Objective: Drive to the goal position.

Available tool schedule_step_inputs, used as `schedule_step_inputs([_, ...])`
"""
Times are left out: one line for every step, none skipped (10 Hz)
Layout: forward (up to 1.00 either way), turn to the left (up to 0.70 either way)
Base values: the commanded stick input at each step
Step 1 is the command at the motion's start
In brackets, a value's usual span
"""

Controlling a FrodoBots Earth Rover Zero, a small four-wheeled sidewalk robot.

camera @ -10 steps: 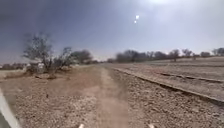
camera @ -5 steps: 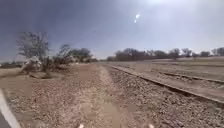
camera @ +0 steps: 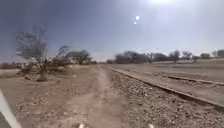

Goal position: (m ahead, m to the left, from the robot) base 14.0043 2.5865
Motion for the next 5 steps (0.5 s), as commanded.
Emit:
schedule_step_inputs([0.7,0.0])
schedule_step_inputs([0.7,0.0])
schedule_step_inputs([0.7,0.0])
schedule_step_inputs([0.7,0.0])
schedule_step_inputs([0.7,0.0])
